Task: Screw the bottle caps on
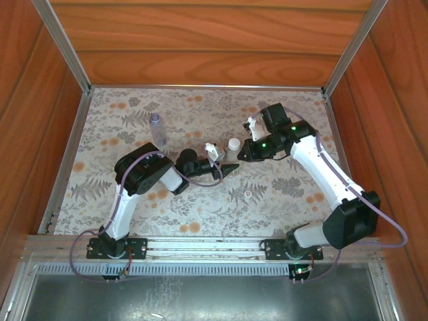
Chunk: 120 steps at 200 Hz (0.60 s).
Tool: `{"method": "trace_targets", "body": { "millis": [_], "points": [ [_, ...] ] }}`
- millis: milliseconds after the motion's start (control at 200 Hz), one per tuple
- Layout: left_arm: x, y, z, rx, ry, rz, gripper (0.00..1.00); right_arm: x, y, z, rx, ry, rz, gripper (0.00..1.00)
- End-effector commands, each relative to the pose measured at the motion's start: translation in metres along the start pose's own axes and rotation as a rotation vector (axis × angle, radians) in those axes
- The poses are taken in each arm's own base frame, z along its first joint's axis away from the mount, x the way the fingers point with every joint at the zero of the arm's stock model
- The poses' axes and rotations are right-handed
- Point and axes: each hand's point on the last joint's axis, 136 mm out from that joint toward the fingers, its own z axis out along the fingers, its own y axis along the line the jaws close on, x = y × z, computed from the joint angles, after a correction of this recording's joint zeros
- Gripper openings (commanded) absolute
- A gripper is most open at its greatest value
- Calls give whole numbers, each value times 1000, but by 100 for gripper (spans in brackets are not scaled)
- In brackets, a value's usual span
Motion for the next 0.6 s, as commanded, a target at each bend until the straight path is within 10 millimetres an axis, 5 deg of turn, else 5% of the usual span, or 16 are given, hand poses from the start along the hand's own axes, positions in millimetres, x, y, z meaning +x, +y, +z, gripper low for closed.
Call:
{"method": "trace_targets", "body": {
  "millis": [0, 285, 450, 595],
  "points": [
    [12, 4, 2, -17, 28, -31, 61, -4, 6, -13, -4, -45, -6, 18],
    [-15, -8, -9, -19, 15, 59, 61, -27, 16, -39, 38, -204, -271, 62],
    [-28, -13, -26, -41, 64, 163, 61, -15, 46, -57, 21, -285, -602, 66],
    [-38, -19, -42, -46, 122, 266, 61, 21, 70, -56, 5, -224, -1003, 68]
  ]
}}
